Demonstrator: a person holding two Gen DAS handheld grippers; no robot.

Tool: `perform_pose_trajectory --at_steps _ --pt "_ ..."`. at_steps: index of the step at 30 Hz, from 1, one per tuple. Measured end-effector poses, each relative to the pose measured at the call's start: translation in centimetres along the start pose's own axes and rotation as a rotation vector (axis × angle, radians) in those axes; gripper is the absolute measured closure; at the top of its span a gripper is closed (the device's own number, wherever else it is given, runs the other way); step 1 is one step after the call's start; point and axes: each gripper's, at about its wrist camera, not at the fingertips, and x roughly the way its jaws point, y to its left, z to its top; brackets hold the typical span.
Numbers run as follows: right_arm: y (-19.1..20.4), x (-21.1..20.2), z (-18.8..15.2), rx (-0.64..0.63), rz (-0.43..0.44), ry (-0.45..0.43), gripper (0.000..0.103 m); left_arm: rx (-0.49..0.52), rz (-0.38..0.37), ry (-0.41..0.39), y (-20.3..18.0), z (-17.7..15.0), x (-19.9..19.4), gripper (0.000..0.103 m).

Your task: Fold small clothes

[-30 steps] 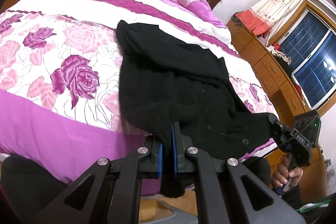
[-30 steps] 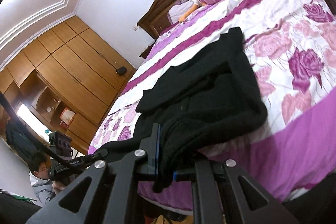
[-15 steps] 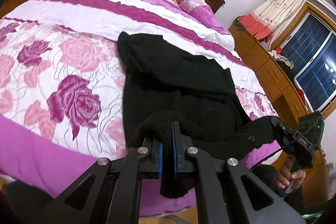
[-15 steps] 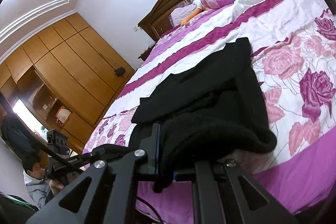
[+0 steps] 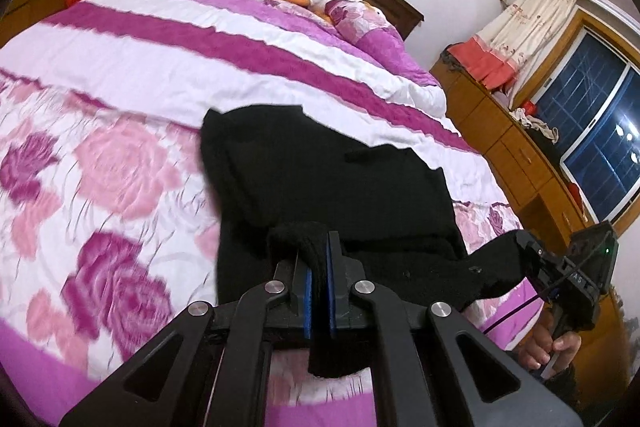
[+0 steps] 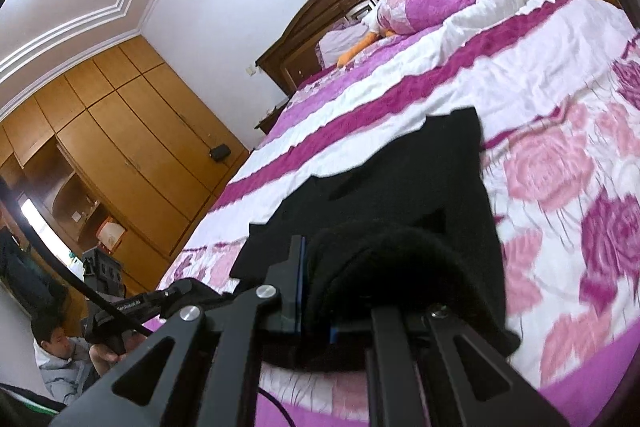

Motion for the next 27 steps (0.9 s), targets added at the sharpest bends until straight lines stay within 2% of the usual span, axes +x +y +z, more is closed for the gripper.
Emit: perform_pose_trajectory --at_steps 6,12,15,23,25,26,27 --pt "-1.5 3.9 2.1 0.003 -0.045 0.014 0.094 -0.066 -0.018 0.013 1.4 4.0 4.0 0.103" --pt "-4.5 8.0 5.5 0.057 -0.078 0.016 0.094 -0.018 0.033 0.013 1.2 8.1 8.0 0.103" --pt "-5.9 9.7 6.7 0.079 -0.096 0.031 0.094 0.016 0.056 0.01 1.3 9.1 9.6 0.103" --pt "-9.4 14.3 9.5 0.143 -0.126 0.048 0.094 -0.034 0.076 0.087 3.7 11.5 15.2 0.103" --pt "-10.3 15.6 9.8 0.173 -0.156 0.066 0.092 -0.056 0.047 0.092 4.0 11.7 15.7 0.103" --pt "-10.8 16.1 9.7 0.195 -0.178 0.071 0.09 -0.095 -0.006 0.077 4.4 11.8 15.7 0.103" --pt "-11.2 16.3 9.6 0.213 -0.189 0.066 0.084 -0.161 -0.12 0.038 5.0 11.8 15.4 0.103"
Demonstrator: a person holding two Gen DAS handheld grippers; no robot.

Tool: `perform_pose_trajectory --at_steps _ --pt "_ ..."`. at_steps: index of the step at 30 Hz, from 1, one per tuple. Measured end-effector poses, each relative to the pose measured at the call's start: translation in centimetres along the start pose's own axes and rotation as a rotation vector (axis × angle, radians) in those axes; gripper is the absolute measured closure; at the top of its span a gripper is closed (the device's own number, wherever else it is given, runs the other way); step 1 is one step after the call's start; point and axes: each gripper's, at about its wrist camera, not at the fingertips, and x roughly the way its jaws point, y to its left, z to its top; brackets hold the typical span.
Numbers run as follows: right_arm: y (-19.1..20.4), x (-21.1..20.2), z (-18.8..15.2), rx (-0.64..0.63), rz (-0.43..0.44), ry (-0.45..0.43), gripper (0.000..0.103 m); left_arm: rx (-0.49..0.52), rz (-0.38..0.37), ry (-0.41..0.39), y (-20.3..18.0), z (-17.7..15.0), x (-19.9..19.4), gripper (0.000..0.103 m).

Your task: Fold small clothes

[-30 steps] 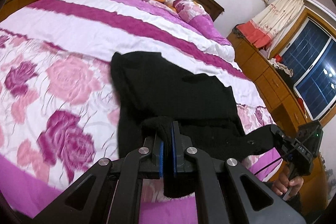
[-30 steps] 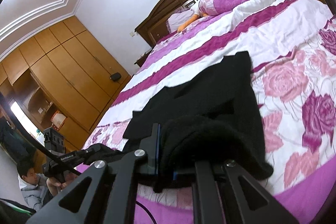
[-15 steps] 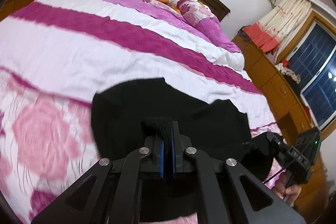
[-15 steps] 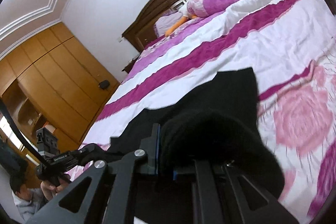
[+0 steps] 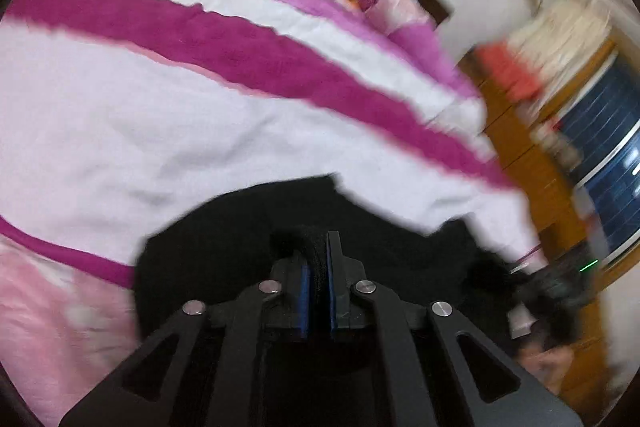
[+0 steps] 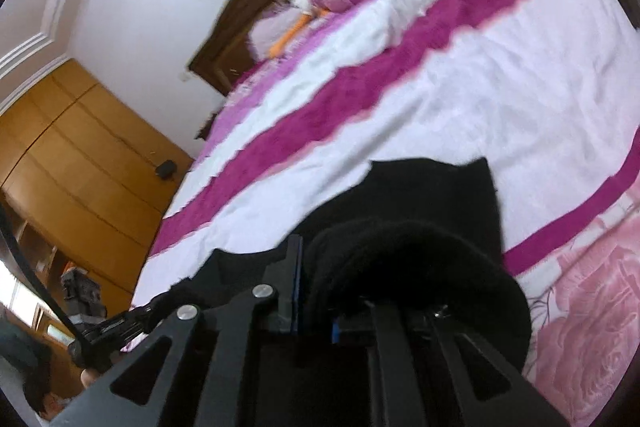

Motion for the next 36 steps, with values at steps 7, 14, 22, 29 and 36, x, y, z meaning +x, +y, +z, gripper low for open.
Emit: perform_pose_trajectory --at_steps 7,14,22,29,36 --pt "1.2 -4.4 0.0 -0.132 -0.083 -0.258 0.0 -0.01 -0.207 -0.344 0.5 -0.8 -7.6 0.011" --pt "0.4 -5.4 -0.7 -0.176 -0.173 -0.142 0.0 -0.048 0.058 -0.295 3.3 -8.1 -11.6 0.013" --pt "-2.1 -7.5 -4.5 -0.047 -0.287 0.052 0.0 -0.158 -0.113 0.092 3.4 -10.0 -5.9 0.08" --pt "-4.5 -10.5 -10.8 0.203 -0.216 0.019 0.0 -0.288 -0.048 -0.075 4.8 -13.4 -9.0 0.096" --pt "-4.4 -10.0 -12.8 0.28 0.011 0.033 0.0 -0.294 0.032 -0.169 4.4 -15.6 -10.8 0.06"
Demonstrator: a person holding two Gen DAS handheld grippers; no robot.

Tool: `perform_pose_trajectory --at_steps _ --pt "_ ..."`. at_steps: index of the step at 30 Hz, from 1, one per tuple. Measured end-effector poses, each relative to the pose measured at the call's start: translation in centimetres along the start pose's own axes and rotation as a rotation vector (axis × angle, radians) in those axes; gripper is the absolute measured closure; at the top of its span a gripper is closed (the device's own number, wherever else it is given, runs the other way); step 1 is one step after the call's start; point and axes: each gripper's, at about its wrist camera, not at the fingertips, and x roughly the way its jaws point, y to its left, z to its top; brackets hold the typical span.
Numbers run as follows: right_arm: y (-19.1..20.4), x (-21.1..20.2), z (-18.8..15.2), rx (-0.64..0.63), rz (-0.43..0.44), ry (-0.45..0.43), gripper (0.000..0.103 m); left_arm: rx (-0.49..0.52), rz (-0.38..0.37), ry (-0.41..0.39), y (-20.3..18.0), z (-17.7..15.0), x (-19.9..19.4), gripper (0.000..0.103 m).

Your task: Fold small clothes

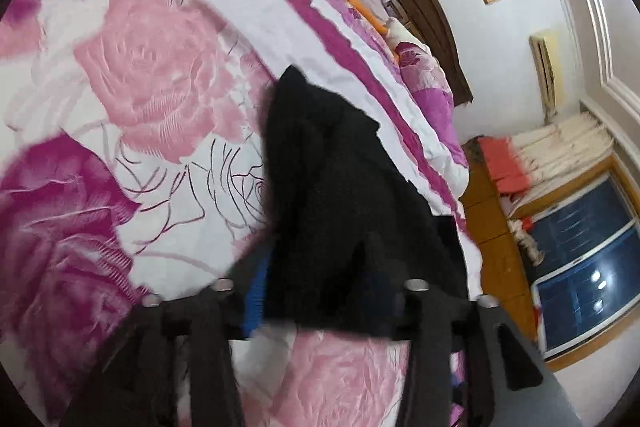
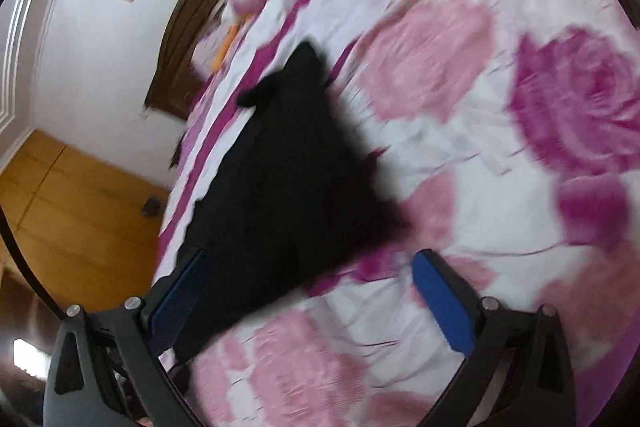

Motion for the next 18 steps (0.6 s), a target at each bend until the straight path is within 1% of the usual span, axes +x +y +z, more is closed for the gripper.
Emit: perform_pose_trajectory --at_steps 1,3,4,5,6,7,8,9,10,12,13,14,15,16,17,18 --pt "0.2 0.5 0.0 0.006 0.022 0.006 0.0 -0.011 -0.012 -0.023 0.0 -0.8 -0.7 0.052" --pt "0.3 1.2 0.2 0.017 0.042 0.002 0.0 -0.068 -0.041 -0.067 0.5 -2.7 -2.1 0.044" --pt "0.3 1.6 0.4 0.024 0.054 -0.009 0.0 -0.094 -0.046 -0.082 0.8 -3.9 -2.8 0.043" --pt "0.3 2.1 0.6 0.027 0.072 -0.022 0.0 -0.104 -0.055 -0.081 1.1 -4.5 -2.8 0.043" --pt "0.4 2.5 0.8 0.023 0.103 -0.053 0.003 -0.115 -0.079 -0.07 1.2 -4.9 -2.4 0.043" --pt "0.4 2.6 0.8 0.014 0.114 -0.076 0.006 -0.119 -0.103 -0.054 1.2 -4.9 -1.9 0.043" --pt "0.6 2.7 0.9 0.009 0.106 -0.093 0.021 -0.118 -0.11 -0.04 1.3 -4.2 -1.1 0.043" --pt "0.6 3.2 1.1 0.007 0.085 -0.106 0.041 -0.123 -0.113 -0.038 1.5 -3.7 -0.5 0.043" --pt "0.5 3.8 1.3 0.016 0.064 -0.105 0.048 -0.147 -0.115 -0.048 1.8 -3.0 -0.1 0.046" --pt "-0.1 4.7 1.7 0.049 0.075 -0.107 0.063 -0.219 -0.144 -0.083 2.4 -2.0 -0.1 0.052" --pt "-0.5 4.8 1.8 0.065 0.092 -0.119 0.067 -0.279 -0.162 -0.112 3.2 -1.0 0.2 0.055" --pt "-0.9 4.7 1.9 0.078 0.11 -0.123 0.071 -0.31 -0.17 -0.127 3.4 -0.5 0.4 0.058" --pt "-1.4 4.8 2.1 0.095 0.132 -0.124 0.077 -0.344 -0.177 -0.141 3.9 0.2 0.7 0.071" --pt "-1.9 5.0 2.3 0.117 0.147 -0.118 0.08 -0.388 -0.182 -0.15 4.7 1.0 1.1 0.092" --pt "-2.2 5.2 2.4 0.131 0.153 -0.106 0.084 -0.412 -0.174 -0.144 5.2 1.2 1.6 0.103" --pt "-2.3 5.2 2.6 0.138 0.153 -0.091 0.087 -0.431 -0.173 -0.129 5.6 1.5 2.0 0.103"
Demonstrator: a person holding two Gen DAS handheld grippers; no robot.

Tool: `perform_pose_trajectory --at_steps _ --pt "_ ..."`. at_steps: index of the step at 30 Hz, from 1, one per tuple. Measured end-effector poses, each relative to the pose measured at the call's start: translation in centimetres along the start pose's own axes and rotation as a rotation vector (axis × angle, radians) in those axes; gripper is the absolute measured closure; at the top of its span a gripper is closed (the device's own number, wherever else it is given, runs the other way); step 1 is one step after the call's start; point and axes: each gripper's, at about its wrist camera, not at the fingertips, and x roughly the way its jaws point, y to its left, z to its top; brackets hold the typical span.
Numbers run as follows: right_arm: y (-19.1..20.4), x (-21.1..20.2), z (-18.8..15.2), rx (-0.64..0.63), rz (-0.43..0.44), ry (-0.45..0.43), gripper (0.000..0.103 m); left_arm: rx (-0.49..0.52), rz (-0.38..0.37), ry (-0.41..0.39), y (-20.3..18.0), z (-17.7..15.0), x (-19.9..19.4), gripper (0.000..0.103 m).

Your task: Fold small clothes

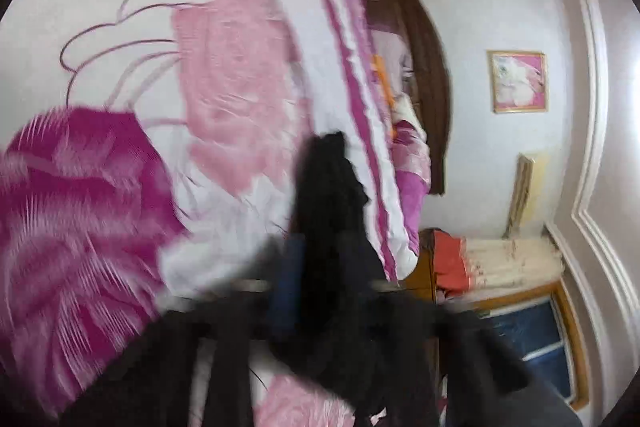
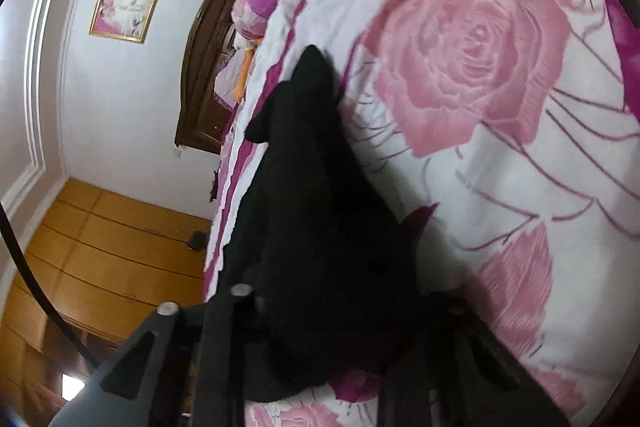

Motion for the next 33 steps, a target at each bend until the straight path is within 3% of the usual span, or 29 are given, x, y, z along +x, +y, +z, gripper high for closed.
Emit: perform_pose_trajectory --at_steps 2,4,6,9,12,15,16,17,19,22,27,29,32,33 --pt "0.5 0.6 0.6 -0.012 -0.024 0.043 0.088 -0.01 -0.014 0.048 0.5 0.5 0.6 0.103" --pt "1.2 0.4 1.2 -0.022 -0.019 0.073 0.089 0.048 -0.018 0.082 0.2 0.9 0.4 0.103" --pt "1.8 -0.3 1.5 -0.048 -0.002 0.079 0.09 0.12 0.006 0.077 -0.3 1.4 -0.8 0.103" --pt "2.8 -1.1 1.6 -0.096 -0.043 0.11 0.09 0.15 -0.007 0.061 -0.4 2.3 -3.7 0.103" --pt "4.3 -1.8 0.9 -0.177 -0.089 0.127 0.09 0.128 -0.029 0.033 0.1 2.9 -5.4 0.103" --pt "5.9 -2.5 0.2 -0.242 -0.119 0.133 0.09 0.075 0.021 0.047 1.1 2.8 -5.2 0.103" --pt "6.2 -2.7 0.2 -0.249 -0.119 0.13 0.09 0.053 -0.01 0.061 1.6 2.3 -5.1 0.103" --pt "6.5 -2.7 0.2 -0.261 -0.129 0.127 0.09 0.04 -0.063 0.085 2.1 1.3 -5.2 0.094" --pt "6.6 -2.6 0.3 -0.26 -0.149 0.135 0.089 0.068 -0.16 0.104 1.8 0.2 -5.3 0.054" --pt "6.7 -2.5 0.2 -0.262 -0.148 0.135 0.089 0.194 -0.234 0.12 -0.3 -0.6 -4.7 0.027" --pt "5.5 -3.5 -0.5 -0.226 -0.135 0.142 0.089 0.179 -0.185 0.212 -1.3 -0.4 -0.6 0.027" --pt "5.2 -3.7 -0.6 -0.219 -0.12 0.137 0.089 0.222 -0.161 0.23 -2.1 -0.6 0.4 0.027" --pt "4.7 -3.6 -0.8 -0.214 -0.125 0.143 0.089 0.294 -0.066 0.252 -2.4 -1.2 1.8 0.028" --pt "4.5 -3.5 -0.9 -0.209 -0.125 0.144 0.089 0.317 -0.034 0.259 -2.5 -1.7 2.3 0.033"
